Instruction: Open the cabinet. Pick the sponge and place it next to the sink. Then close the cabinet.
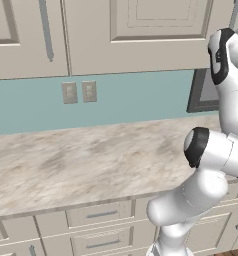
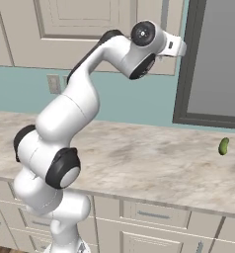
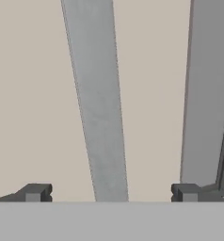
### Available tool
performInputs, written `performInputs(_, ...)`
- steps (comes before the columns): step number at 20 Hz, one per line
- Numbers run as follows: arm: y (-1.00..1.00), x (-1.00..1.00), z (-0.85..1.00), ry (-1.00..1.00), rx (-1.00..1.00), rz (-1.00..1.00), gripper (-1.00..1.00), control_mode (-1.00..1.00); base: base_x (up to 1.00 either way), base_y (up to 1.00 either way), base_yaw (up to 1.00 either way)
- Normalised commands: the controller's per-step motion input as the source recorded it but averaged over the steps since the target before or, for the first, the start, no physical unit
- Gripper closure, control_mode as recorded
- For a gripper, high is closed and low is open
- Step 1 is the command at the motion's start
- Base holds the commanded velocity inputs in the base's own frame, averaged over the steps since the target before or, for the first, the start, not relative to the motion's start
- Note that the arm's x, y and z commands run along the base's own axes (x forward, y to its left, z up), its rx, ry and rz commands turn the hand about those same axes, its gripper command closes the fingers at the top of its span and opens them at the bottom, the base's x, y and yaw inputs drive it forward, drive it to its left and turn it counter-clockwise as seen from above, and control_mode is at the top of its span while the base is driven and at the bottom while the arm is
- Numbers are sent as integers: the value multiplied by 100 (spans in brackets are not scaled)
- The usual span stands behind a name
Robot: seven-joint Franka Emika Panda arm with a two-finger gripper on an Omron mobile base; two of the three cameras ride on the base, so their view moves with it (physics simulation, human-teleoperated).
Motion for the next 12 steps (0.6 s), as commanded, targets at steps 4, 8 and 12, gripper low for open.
performInputs(4,0,62,-26,-9,0,1,-100,-100,0,0,0)
performInputs(8,0,57,-21,-4,0,3,-100,-100,0,0,0)
performInputs(12,0,15,-3,0,0,0,-100,-100,0,0,0)
